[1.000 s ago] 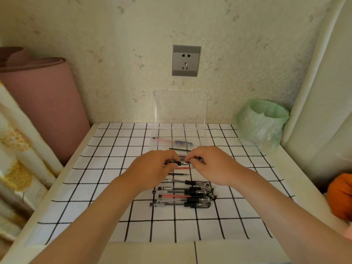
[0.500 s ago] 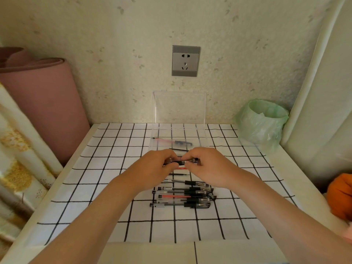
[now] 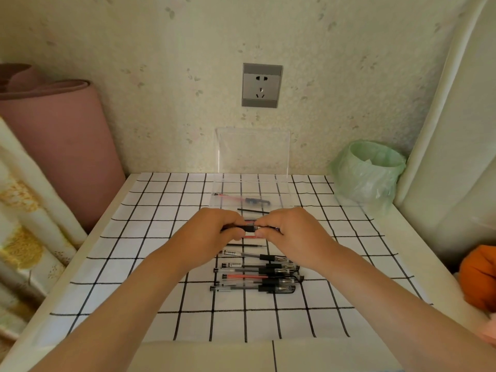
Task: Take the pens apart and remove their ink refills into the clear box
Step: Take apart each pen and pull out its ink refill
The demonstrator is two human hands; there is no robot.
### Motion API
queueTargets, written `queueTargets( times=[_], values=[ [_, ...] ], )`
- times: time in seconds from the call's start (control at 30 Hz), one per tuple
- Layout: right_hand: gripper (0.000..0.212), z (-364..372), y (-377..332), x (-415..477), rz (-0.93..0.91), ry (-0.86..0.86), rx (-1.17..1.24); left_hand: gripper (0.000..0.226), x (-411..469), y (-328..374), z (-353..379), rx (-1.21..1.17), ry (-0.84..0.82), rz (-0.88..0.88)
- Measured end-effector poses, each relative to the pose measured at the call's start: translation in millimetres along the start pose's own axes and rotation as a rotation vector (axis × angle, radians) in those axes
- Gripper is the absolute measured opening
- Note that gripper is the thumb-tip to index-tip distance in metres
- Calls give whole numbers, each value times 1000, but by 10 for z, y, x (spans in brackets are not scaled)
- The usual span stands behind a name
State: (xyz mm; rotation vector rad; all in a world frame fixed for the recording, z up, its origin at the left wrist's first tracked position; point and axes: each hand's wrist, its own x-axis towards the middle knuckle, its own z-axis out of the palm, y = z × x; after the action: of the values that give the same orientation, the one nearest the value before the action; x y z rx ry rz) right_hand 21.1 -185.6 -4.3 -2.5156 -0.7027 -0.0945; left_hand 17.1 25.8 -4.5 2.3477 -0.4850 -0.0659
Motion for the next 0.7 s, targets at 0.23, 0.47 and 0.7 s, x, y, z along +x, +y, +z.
queueTargets(
  times=[0.23,0.47,0.7],
  values=[
    [27,38,-93,37,233,-109,424,21,-52,-16,-31,55,81,110],
    [25,-1,-97,104,132,-68,90,23,39,-25,-56,290,92,113],
    [22,-129,172,412,229,166,-143,54,130,-351,-124,368,391,47]
  ],
)
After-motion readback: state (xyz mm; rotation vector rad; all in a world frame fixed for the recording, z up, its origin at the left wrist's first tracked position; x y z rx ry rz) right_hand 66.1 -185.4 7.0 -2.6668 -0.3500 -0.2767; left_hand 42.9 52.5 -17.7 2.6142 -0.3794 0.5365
